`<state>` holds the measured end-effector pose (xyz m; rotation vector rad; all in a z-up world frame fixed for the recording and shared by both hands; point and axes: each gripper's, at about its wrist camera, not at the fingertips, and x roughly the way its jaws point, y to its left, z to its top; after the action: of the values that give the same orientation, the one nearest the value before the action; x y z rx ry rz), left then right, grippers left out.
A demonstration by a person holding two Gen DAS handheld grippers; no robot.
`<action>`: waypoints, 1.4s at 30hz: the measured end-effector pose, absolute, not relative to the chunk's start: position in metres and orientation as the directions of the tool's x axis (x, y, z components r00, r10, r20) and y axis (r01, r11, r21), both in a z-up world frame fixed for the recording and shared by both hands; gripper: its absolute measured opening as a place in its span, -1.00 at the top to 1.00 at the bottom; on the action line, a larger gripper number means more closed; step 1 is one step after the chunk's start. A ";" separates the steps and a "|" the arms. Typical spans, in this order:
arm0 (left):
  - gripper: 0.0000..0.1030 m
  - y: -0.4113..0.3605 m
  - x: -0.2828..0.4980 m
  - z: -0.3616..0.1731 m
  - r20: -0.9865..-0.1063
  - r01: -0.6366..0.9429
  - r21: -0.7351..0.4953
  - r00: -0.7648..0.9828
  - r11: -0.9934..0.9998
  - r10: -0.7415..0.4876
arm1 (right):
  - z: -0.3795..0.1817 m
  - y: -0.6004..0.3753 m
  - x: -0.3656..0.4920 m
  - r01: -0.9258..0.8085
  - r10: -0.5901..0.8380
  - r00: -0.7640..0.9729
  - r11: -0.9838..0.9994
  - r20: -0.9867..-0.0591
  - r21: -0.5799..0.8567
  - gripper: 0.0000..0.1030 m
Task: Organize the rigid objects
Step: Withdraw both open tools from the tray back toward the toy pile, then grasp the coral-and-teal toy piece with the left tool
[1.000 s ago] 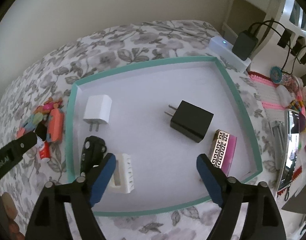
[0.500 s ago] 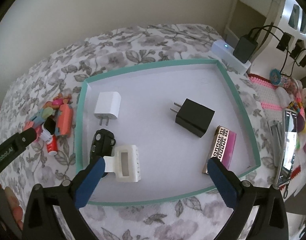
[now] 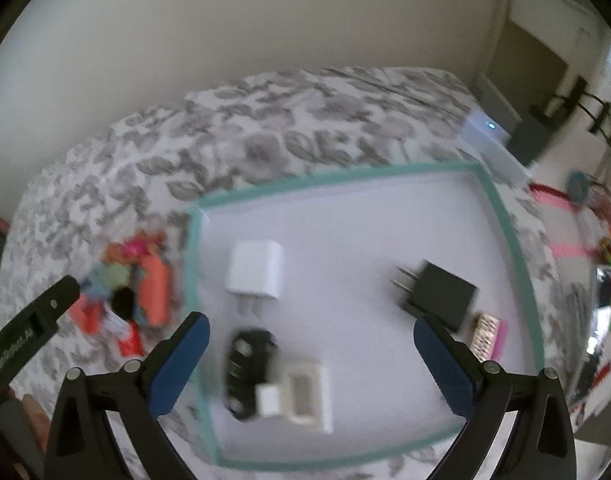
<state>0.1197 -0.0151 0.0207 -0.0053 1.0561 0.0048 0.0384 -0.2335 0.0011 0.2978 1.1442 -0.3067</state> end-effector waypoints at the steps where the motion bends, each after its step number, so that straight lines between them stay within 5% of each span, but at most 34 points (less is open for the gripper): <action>1: -0.88 -0.007 0.121 0.021 -0.869 -0.022 -0.007 0.494 1.000 0.004 | 0.004 -0.231 0.042 0.377 -0.075 0.396 0.922 -0.915 0.088 -1.00; 11: -0.88 0.051 0.130 0.003 -0.896 -0.165 -0.046 0.442 0.985 0.032 | 0.003 -0.181 0.067 0.287 0.055 0.443 0.937 -0.895 0.199 -1.00; 20: -0.88 0.054 0.142 -0.025 -0.922 -0.173 -0.179 0.374 0.969 -0.104 | -0.021 -0.154 0.091 0.239 0.091 0.409 0.950 -0.908 0.203 -1.00; 42: -0.89 -0.015 0.168 -0.036 -0.915 -0.047 -0.083 0.399 0.995 -0.058 | -0.014 -0.212 0.105 0.356 0.009 0.429 0.918 -0.903 0.178 -1.00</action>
<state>0.1683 -0.0151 -0.0363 -0.1009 1.1604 -0.0069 0.1050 -0.2120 -0.0142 0.3690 1.1129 -0.2227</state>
